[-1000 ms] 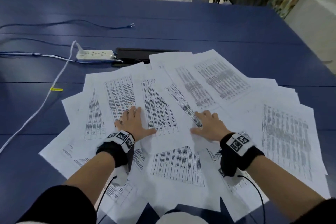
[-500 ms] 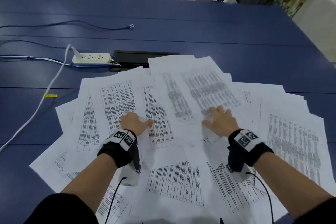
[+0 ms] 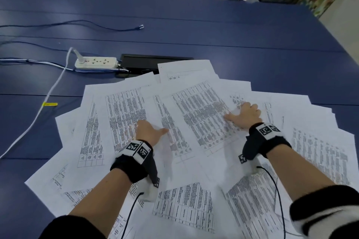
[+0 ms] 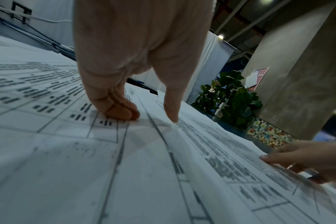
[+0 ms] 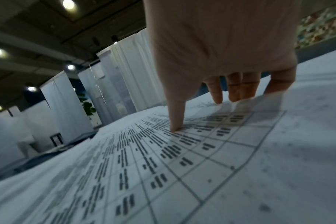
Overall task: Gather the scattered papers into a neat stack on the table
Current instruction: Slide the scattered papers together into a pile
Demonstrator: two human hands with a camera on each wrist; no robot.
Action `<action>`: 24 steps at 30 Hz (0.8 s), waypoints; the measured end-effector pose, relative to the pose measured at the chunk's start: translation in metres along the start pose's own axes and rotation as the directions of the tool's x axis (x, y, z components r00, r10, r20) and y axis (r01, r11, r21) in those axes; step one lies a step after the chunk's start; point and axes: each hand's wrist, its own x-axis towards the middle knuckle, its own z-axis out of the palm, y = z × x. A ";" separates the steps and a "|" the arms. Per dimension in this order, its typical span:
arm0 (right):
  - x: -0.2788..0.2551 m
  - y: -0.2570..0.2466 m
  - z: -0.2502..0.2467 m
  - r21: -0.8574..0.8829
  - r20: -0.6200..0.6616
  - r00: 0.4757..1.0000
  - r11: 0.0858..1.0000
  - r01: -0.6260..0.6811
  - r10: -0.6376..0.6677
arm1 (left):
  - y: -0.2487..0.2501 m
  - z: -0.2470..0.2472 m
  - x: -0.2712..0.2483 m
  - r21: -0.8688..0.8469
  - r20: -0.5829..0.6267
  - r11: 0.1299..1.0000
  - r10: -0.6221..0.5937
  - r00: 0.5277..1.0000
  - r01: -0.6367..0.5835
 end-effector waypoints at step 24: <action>-0.034 0.028 0.001 0.083 0.326 0.929 0.984 0.157 -0.175 | -0.008 -0.041 -0.003 -0.308 -0.125 0.940 0.111 0.986 -0.145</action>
